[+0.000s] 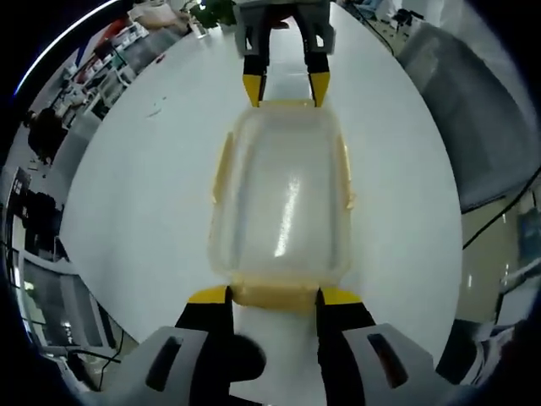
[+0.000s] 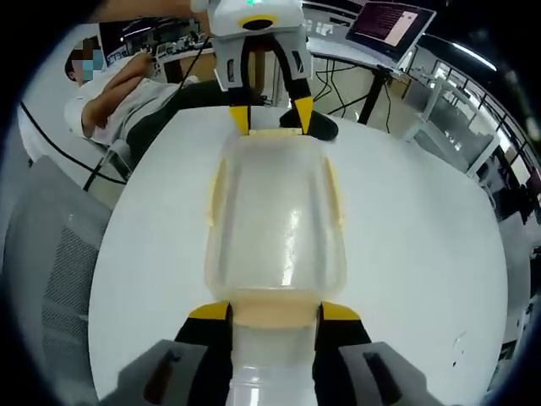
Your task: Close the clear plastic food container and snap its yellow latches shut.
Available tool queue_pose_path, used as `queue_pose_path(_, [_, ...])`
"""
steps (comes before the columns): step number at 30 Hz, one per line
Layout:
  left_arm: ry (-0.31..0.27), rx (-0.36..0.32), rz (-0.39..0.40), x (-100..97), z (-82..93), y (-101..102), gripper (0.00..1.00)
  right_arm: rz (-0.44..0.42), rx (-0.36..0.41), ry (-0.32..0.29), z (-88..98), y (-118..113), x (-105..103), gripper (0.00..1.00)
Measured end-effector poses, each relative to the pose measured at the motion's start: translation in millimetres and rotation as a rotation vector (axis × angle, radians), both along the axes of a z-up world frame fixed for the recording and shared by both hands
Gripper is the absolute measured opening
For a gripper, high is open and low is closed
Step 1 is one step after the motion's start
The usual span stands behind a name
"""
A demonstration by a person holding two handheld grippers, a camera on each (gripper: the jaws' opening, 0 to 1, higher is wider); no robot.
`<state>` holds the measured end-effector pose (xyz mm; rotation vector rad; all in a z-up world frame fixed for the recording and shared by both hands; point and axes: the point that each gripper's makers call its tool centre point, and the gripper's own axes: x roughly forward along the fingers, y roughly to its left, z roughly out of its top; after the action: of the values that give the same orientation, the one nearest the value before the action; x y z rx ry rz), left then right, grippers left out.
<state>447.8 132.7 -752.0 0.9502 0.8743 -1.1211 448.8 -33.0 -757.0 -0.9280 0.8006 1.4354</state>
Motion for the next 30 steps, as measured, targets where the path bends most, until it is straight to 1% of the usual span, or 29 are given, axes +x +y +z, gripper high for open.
queue_pose_path(6, [-0.023, -0.015, 0.013, -1.2, 13.3, -9, 0.36, 0.010, 0.011, -0.027, 13.7, -9, 4, 0.34])
queue_pose_path(15, [-0.054, -0.011, 0.025, 0.7, 29.7, -28, 0.36, 0.016, 0.006, -0.048, 24.5, -26, 7, 0.35])
queue_pose_path(21, [-0.059, -0.018, 0.039, -2.0, 33.0, -38, 0.36, 0.028, 0.005, -0.063, 32.6, -38, 6, 0.35])
queue_pose_path(26, [-0.059, -0.017, 0.039, -6.0, 35.2, -52, 0.36, 0.033, -0.006, -0.064, 33.3, -49, 5, 0.35])
queue_pose_path(30, [-0.064, -0.017, 0.039, -4.2, 38.2, -61, 0.36, 0.035, -0.013, -0.068, 35.1, -58, 8, 0.35])
